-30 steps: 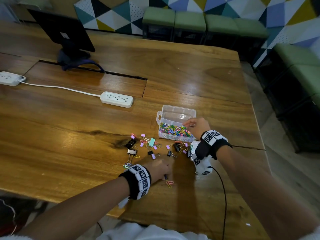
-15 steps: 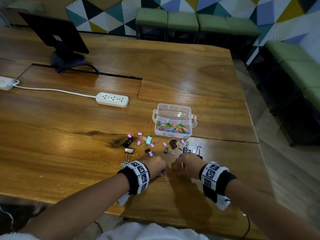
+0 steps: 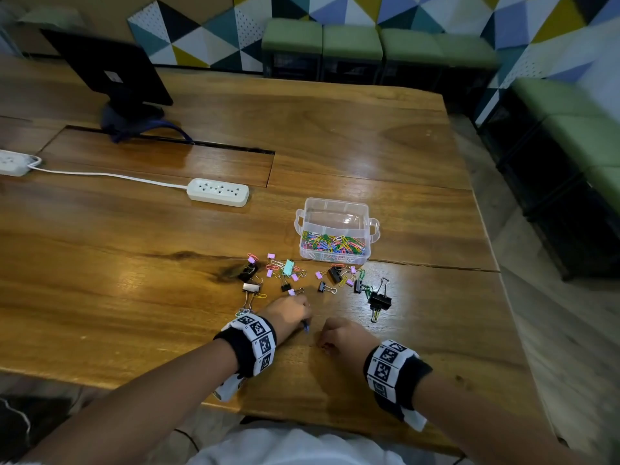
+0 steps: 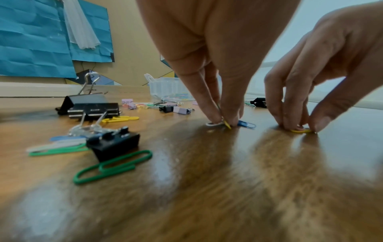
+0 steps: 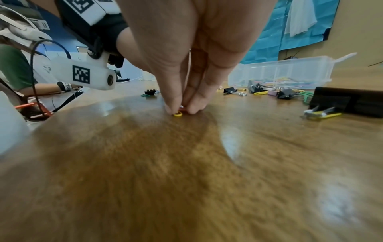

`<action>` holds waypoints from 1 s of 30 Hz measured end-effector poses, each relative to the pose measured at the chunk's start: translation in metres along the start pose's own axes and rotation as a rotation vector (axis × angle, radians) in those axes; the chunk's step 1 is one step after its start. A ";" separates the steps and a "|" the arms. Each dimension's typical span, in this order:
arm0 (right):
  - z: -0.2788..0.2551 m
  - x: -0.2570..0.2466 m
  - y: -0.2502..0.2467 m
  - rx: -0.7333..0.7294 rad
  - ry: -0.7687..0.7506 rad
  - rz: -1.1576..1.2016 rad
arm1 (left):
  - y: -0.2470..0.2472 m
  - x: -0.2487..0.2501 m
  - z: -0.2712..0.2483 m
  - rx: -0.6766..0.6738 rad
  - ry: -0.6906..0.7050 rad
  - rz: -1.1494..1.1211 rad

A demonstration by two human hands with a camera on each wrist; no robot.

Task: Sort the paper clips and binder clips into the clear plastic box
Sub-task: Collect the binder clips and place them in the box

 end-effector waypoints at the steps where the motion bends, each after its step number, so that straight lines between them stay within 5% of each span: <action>1: 0.001 -0.001 -0.001 -0.008 0.012 0.006 | -0.001 0.001 0.001 -0.027 -0.021 0.005; 12: 0.011 -0.006 -0.006 -0.149 0.140 -0.047 | -0.011 0.000 0.006 -0.072 -0.120 -0.171; 21: 0.013 -0.012 -0.007 -0.222 0.143 -0.165 | -0.017 0.005 0.010 -0.233 -0.101 -0.054; 30: 0.011 -0.010 -0.010 -0.257 0.165 -0.159 | -0.066 -0.007 0.018 0.219 -0.096 -0.370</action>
Point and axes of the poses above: each hand's wrist, its own z-axis towards the middle knuckle, its own y-axis out of the palm, x = y × z, the point moved 1 cm from there along z, towards the middle knuckle, and after that the axes turned 4 degrees about -y, right-handed, at the moved point
